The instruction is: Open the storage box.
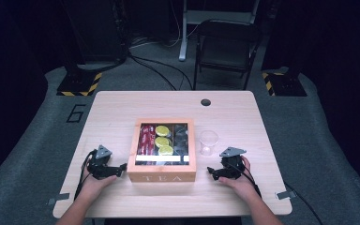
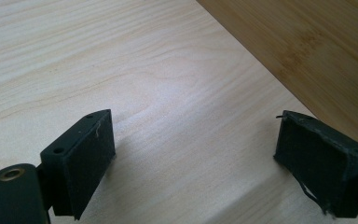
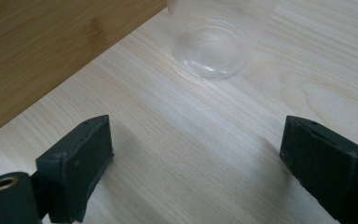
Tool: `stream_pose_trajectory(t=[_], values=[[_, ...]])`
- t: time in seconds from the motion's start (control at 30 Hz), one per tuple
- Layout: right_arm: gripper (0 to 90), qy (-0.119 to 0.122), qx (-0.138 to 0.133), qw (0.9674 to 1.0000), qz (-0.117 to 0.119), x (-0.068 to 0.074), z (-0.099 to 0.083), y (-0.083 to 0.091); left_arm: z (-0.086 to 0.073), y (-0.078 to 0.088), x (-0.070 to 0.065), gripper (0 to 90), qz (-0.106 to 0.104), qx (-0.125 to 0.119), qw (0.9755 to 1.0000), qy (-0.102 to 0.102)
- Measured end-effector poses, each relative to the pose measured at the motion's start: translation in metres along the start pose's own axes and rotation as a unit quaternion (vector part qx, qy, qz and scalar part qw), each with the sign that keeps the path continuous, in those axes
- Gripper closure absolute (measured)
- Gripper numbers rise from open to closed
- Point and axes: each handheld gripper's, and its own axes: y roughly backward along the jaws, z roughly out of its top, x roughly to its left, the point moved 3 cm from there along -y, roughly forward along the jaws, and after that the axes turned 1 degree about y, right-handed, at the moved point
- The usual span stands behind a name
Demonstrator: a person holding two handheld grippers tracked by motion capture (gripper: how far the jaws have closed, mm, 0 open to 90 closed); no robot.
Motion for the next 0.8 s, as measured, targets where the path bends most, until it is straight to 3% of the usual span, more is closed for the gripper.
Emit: stream_pose_trajectory(t=[0.13, 0.2, 0.63, 0.73, 0.8], values=[[7.6, -0.004, 0.002, 1.0000, -0.003, 0.0008, 0.0000, -0.0001, 0.0000, -0.0005, -0.0003, 11.3, 0.003, -0.002, 1.0000, 0.002], [7.6, 0.005, 0.000, 1.0000, -0.003, -0.0006, 0.0004, -0.0005, 0.0000, -0.0005, -0.0003, 11.3, 0.003, -0.002, 1.0000, 0.002], [6.6, -0.009, -0.001, 0.9999, -0.010, 0.0007, 0.0009, -0.0016, 0.0004, -0.0006, 0.0001, 11.4, 0.002, -0.002, 1.0000, 0.001], [13.6, -0.005, -0.006, 0.9999, -0.010, 0.0008, 0.0008, -0.0006, 0.0010, -0.0009, -0.0008, 11.9, 0.008, -0.005, 0.9999, 0.006], [18.5, -0.016, -0.012, 0.9997, -0.013, 0.0011, 0.0011, 0.0003, 0.0021, 0.0009, -0.0012, 16.8, 0.009, 0.002, 0.9999, 0.007]])
